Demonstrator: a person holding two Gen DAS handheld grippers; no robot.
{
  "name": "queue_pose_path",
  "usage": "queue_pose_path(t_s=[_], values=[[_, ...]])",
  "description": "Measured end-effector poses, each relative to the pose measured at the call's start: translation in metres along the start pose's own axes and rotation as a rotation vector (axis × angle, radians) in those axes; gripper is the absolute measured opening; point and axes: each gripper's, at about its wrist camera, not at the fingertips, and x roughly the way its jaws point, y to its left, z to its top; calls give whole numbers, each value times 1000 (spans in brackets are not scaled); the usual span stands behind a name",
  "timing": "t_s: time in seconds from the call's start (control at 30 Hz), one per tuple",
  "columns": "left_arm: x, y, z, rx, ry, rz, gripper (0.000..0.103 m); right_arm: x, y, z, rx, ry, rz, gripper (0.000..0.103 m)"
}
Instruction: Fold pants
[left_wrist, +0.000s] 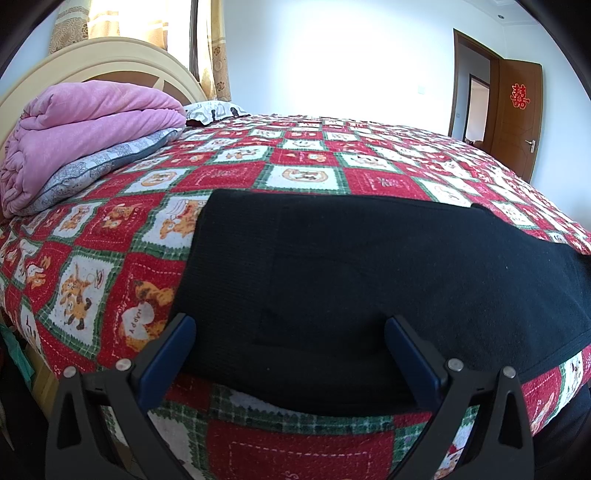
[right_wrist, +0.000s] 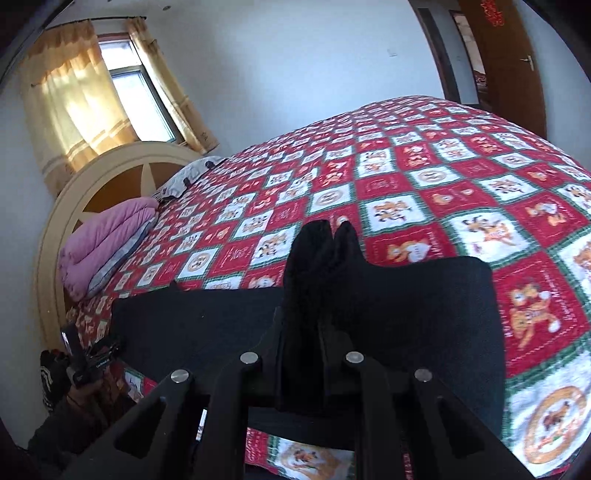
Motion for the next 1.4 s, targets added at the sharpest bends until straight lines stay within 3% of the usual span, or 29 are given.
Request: queue_pose_path(t_s=[0.6,1.4], values=[[0,0,0,-2,-2,-1,103,42,61,-4,-90,34,35,15],[2,4,3,-27,-17,6,103,88,143,-27,-323,71,-21,15]])
